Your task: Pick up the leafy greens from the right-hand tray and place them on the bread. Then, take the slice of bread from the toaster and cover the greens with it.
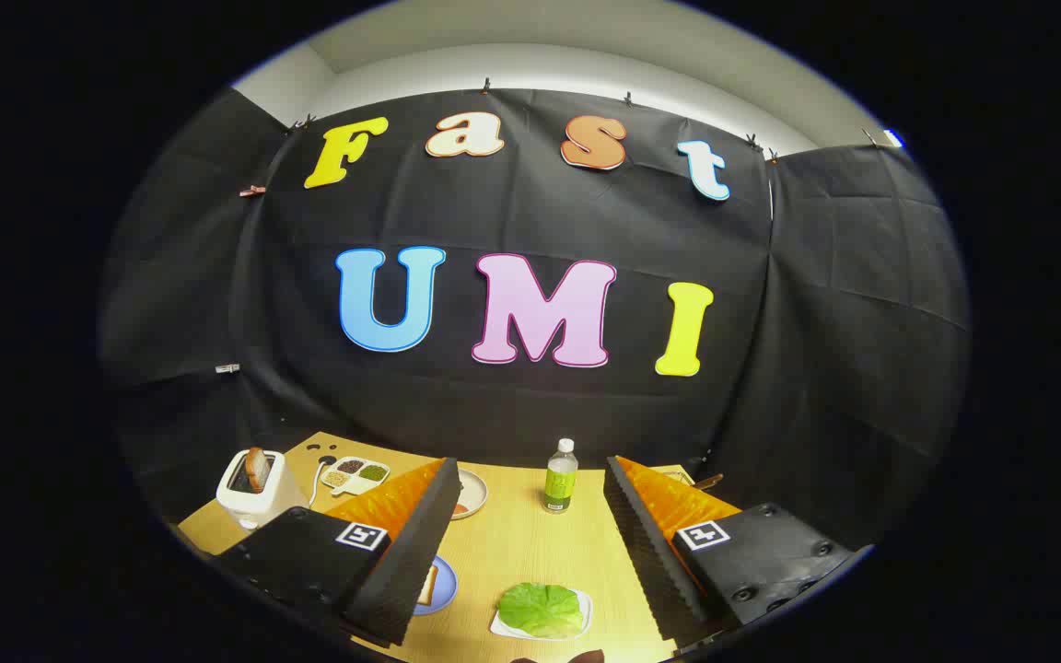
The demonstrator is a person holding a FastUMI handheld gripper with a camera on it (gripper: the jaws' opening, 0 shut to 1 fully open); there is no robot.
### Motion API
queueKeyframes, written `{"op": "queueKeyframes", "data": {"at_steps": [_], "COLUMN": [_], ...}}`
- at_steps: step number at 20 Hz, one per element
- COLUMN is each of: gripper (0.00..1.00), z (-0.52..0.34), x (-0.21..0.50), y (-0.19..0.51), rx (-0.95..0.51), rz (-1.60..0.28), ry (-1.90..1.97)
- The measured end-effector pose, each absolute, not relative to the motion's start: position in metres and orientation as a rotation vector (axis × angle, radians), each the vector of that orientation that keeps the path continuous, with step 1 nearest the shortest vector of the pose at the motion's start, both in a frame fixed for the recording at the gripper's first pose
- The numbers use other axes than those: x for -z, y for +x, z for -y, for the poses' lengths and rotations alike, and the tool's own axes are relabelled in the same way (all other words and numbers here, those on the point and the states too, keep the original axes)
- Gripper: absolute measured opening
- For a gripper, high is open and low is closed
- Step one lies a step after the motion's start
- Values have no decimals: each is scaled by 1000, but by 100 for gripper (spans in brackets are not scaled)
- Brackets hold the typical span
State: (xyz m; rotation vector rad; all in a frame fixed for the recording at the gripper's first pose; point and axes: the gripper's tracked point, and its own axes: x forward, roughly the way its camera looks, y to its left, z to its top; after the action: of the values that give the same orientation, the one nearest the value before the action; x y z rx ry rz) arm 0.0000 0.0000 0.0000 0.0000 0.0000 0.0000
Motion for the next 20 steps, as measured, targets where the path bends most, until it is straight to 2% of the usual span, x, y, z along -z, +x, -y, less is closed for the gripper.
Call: {"op": "queueKeyframes", "data": {"at_steps": [13,20], "gripper": [98,98], "z": [8,10], "x": [3,18], "y": [1,10], "rx": [-4,-69], "rz": [-6,-54], "ry": [4,0]}}
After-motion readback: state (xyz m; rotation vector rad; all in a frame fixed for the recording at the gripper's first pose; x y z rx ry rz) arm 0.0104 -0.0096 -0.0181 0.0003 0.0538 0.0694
